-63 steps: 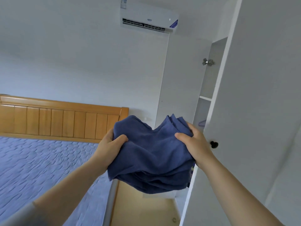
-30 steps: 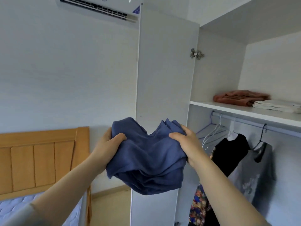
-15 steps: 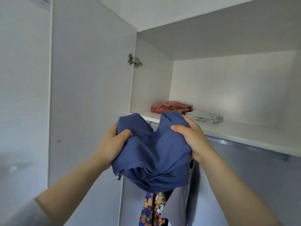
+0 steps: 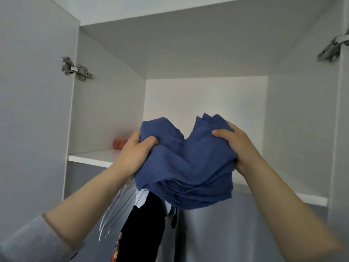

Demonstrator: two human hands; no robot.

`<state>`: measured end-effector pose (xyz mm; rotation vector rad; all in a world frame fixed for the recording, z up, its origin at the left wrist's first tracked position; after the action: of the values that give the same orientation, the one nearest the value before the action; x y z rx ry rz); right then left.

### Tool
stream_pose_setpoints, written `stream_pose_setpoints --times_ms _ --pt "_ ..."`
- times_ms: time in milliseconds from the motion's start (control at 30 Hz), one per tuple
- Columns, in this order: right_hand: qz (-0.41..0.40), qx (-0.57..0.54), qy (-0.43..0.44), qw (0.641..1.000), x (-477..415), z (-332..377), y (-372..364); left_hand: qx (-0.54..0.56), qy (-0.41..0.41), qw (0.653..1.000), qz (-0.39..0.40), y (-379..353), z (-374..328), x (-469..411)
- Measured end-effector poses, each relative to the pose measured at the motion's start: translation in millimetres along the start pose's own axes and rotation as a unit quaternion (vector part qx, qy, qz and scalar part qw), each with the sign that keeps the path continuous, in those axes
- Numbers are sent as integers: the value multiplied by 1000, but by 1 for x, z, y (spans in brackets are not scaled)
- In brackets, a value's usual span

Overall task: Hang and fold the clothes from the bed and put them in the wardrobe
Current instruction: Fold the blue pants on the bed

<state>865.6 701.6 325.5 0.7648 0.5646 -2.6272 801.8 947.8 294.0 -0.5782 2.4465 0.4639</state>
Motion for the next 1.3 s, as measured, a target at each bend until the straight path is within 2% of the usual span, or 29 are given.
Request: stream_pose_setpoints --times_ms 267,433,467,533,600,633,667,700,767,833,900,967,1033,1133,1200,1267,1300 --pt "-114 81 31 990 -40 11 74 59 -50 990 119 -111 0 -87" --pt "-185 106 113 970 -53 55 117 112 -86 974 175 -160 -28 -133" --pt "-200 122 102 967 -51 53 131 123 -64 968 207 -176 -21 -135" --pt "-247 189 18 950 -41 31 164 109 38 943 311 -216 14 -123" --pt "-275 307 -109 905 -23 0 193 -16 145 901 408 -244 61 -97" --pt "-279 355 -155 879 -15 -11 204 -75 171 880 437 -249 77 -90" --pt "-281 379 -176 864 -10 -16 209 -104 177 868 452 -252 83 -89" --pt "-281 377 -181 864 -8 -17 212 -110 170 863 463 -254 84 -92" --pt "-272 320 -193 887 -7 -23 210 -117 155 855 481 -257 84 -98" --pt "-263 247 -199 911 -3 -29 204 -141 139 857 476 -256 90 -101" --pt "-262 211 -193 922 3 -33 199 -175 92 875 442 -257 94 -112" --pt "-252 231 -176 923 8 -28 194 -207 7 896 394 -257 84 -125" --pt "-209 264 -173 926 14 -26 182 -220 -89 903 358 -258 61 -134" --pt "-113 238 -233 936 27 -34 159 -268 -216 882 323 -265 30 -134" --pt "-100 267 -252 925 31 -32 153 -285 -242 889 264 -261 15 -137" --pt "-162 365 -166 902 23 -11 163 -252 -219 918 216 -249 4 -135" --pt "-209 429 -101 873 19 6 171 -238 -204 924 219 -246 1 -130"
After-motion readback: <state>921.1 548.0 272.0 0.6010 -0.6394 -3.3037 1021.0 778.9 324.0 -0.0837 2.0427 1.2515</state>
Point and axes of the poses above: each hand's wrist, its own x-axis away from the middle knuckle, its own y-axis out of the back of the hand, z = x × y, the point moved 10 cm from there along -x, towards the middle knuckle, and after that the axes turned 12 degrees about -x, right-handed, at the moved point
